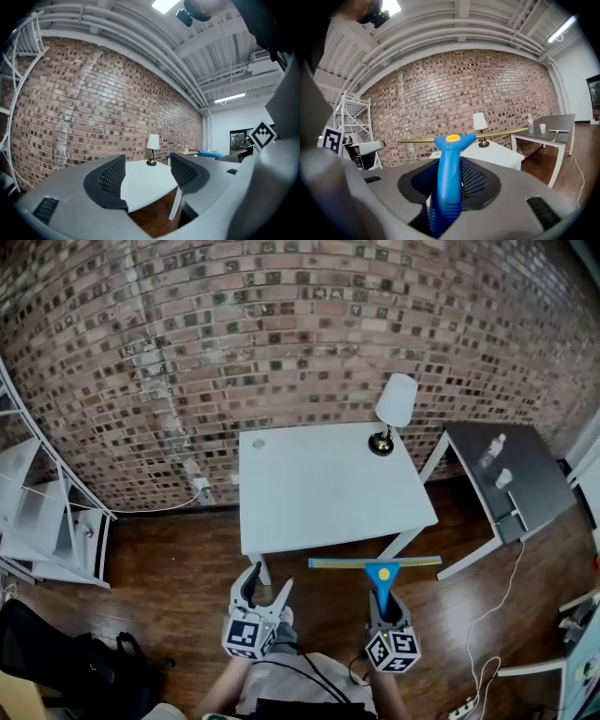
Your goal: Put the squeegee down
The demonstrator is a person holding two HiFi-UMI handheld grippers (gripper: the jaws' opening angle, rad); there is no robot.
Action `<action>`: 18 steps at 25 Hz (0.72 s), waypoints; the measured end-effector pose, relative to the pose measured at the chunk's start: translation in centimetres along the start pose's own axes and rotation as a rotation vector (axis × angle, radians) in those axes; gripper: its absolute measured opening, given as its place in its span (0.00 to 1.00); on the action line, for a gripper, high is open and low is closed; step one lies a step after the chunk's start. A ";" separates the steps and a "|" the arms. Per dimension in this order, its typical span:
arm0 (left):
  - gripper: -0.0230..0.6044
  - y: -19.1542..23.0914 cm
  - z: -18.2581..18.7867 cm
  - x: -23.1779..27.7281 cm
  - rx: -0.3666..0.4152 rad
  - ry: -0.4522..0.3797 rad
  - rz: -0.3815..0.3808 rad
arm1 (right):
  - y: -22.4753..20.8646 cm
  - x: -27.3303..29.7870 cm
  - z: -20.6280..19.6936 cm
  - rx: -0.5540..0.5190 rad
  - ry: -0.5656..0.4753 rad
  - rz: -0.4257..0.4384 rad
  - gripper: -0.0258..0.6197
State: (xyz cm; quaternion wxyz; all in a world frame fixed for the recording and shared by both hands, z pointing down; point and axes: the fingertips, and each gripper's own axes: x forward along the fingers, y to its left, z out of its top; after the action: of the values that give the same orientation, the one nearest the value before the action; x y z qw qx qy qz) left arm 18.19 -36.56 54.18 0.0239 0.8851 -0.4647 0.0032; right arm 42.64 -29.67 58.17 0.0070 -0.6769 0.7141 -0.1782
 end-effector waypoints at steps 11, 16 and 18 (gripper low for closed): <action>0.50 12.2 4.3 11.7 -0.049 -0.015 0.021 | 4.5 16.5 3.7 -0.014 0.065 0.030 0.28; 0.50 16.1 0.5 14.2 -0.061 0.076 0.092 | 4.0 21.3 2.7 -0.013 0.126 0.051 0.28; 0.50 16.7 0.4 16.1 -0.043 0.085 0.094 | 3.0 24.0 1.9 -0.003 0.166 0.056 0.28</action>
State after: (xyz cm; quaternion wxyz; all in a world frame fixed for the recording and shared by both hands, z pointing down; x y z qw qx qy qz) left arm 13.53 -59.26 54.91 0.0625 0.8608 -0.5041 0.0318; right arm 38.22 -53.32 61.14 -0.0482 -0.6394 0.7313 -0.2323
